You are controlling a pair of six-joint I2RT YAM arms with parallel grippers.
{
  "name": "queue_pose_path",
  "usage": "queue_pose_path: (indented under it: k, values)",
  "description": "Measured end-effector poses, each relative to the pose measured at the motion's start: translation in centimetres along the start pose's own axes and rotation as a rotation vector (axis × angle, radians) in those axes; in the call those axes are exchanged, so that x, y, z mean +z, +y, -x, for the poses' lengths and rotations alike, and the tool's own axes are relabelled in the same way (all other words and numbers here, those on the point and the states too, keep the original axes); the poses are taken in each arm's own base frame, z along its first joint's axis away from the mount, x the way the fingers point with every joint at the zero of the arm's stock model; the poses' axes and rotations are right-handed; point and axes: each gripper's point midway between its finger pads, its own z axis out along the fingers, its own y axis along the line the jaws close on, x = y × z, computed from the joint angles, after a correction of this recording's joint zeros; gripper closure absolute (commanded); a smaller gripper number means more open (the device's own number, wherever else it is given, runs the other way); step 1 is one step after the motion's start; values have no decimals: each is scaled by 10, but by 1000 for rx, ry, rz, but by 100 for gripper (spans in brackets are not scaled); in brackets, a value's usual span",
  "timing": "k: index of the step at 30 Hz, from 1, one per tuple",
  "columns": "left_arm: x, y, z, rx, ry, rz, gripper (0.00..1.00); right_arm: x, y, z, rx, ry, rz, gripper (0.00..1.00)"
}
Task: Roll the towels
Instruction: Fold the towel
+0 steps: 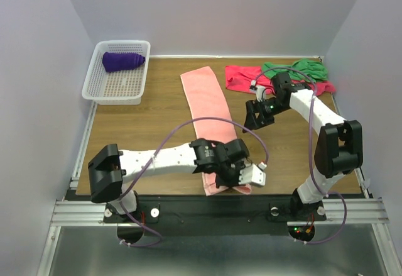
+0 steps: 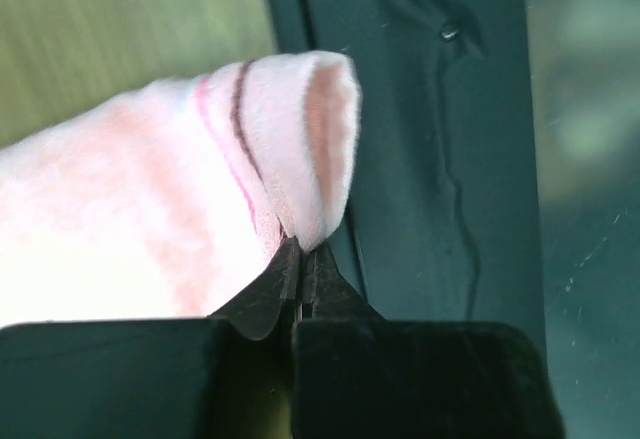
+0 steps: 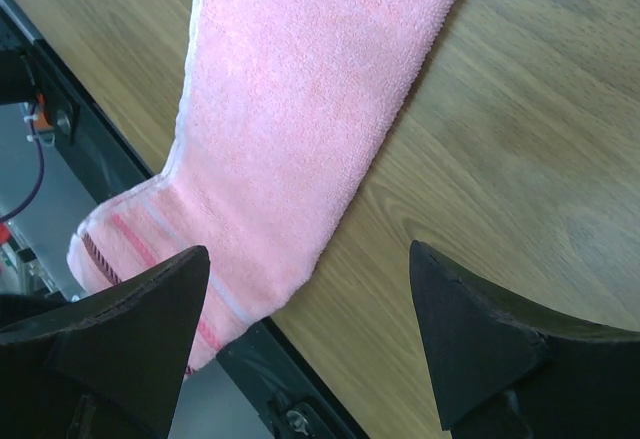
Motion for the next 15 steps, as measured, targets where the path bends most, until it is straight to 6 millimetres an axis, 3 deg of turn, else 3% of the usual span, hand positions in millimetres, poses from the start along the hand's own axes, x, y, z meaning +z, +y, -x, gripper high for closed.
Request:
queue_pose_path:
  k: [5,8,15]
  values:
    - [-30,57,-14,-54,-9,67,100,-2,-2,-1,10,1,-1,14]
    - [-50,104,-23,-45,-5,162,100,-3,-5,2,17,-4,-4,14]
    - [-55,173,-43,-28,44,236,100,-2,-8,7,15,-6,-2,14]
